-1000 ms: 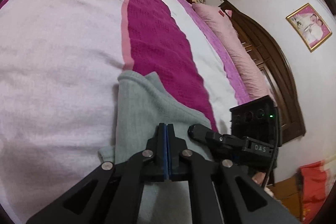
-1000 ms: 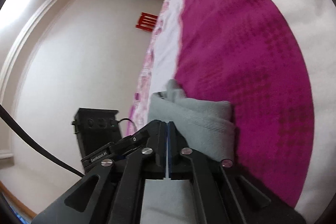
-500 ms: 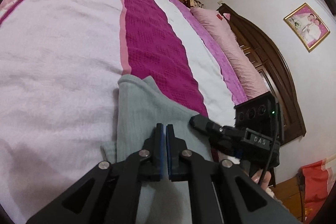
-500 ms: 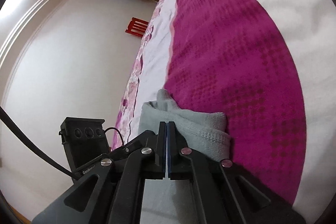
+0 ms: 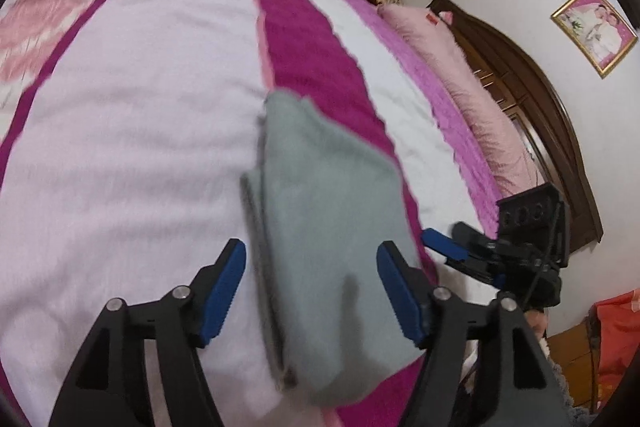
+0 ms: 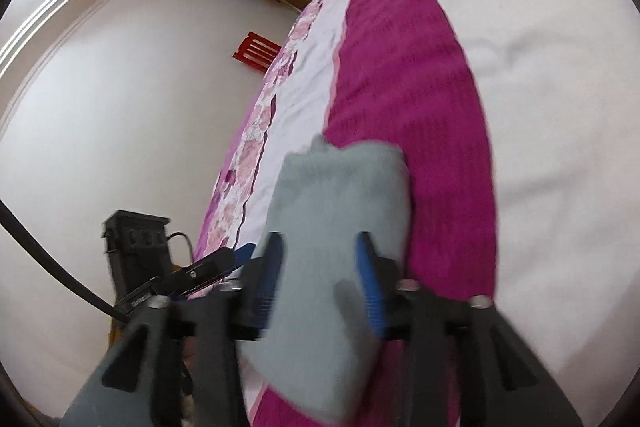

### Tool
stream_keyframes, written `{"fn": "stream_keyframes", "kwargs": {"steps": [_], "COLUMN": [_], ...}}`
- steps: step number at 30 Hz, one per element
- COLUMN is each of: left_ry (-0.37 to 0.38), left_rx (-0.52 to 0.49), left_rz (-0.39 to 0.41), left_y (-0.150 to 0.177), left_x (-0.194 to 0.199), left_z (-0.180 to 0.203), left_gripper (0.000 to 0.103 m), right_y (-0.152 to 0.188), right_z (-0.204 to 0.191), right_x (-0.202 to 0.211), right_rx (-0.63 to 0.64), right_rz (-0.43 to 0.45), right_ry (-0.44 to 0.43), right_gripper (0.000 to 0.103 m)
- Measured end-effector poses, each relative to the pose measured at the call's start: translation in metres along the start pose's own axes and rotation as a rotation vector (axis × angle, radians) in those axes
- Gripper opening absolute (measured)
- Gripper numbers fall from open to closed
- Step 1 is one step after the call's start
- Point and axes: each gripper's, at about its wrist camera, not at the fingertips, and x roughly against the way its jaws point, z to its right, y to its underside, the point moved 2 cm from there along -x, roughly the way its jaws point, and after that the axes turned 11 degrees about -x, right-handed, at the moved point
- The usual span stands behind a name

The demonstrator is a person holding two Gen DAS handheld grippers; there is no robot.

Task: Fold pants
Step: 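Open both grippers and release the folded grey pants on the bed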

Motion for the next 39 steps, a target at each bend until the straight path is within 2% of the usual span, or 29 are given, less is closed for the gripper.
{"fn": "stream_keyframes", "kwargs": {"steps": [2,5,6,14,19,20,21,22,24,25,28,32,35,38,39], "left_ry": [0.018,0.144,0.163,0.192,0.183,0.168,0.137,0.109,0.099,0.079,0.054,0.092,0.133,0.136,0.115], "left_rx": [0.019,0.062,0.069,0.107,0.111,0.103,0.093,0.093,0.110,0.099,0.052,0.046,0.054,0.061,0.064], "left_rz": [-0.038,-0.072,-0.082,-0.039,-0.013,-0.015,-0.019,-0.020,-0.006,-0.003,0.013,0.059,0.056,0.048,0.035], "left_y": [0.010,0.016,0.017,-0.006,-0.015,-0.015,-0.014,-0.012,-0.012,-0.014,-0.028,-0.062,-0.079,-0.077,-0.073], "left_x": [-0.007,-0.018,-0.022,-0.046,-0.052,-0.051,-0.051,-0.049,-0.045,-0.042,-0.041,-0.044,-0.058,-0.079,-0.090], "left_z": [-0.004,-0.006,-0.006,-0.015,-0.015,-0.014,-0.013,-0.013,-0.011,-0.006,0.014,0.034,0.040,0.034,0.029], "left_gripper": [0.073,0.073,0.073,0.075,0.071,0.067,0.051,0.048,0.045,0.045,0.042,0.042,0.042,0.042,0.042], "right_y": [0.006,0.012,0.014,0.002,-0.005,-0.005,-0.005,-0.005,-0.005,-0.006,-0.012,-0.040,-0.068,-0.091,-0.099], "right_z": [0.005,0.015,0.017,0.020,0.015,0.014,0.013,0.013,0.011,0.010,0.003,0.001,0.004,0.016,0.023], "right_x": [0.005,0.003,-0.002,-0.035,-0.046,-0.046,-0.046,-0.046,-0.045,-0.043,-0.036,-0.017,-0.004,-0.001,-0.003], "right_rx": [0.001,-0.035,-0.045,-0.003,0.008,0.013,0.021,0.024,0.025,0.022,0.045,0.027,-0.004,-0.016,-0.019], "right_rz": [-0.009,-0.068,-0.102,-0.145,-0.114,-0.111,-0.102,-0.095,-0.096,-0.092,-0.070,-0.021,-0.013,-0.026,-0.029], "right_ry": [0.018,-0.013,-0.037,0.000,-0.001,0.002,0.014,0.033,0.033,0.033,0.059,0.046,0.037,0.063,0.079], "right_gripper": [0.052,0.053,0.053,0.053,0.051,0.049,0.045,0.036,0.030,0.027,0.026,0.026,0.026,0.026,0.026]}}
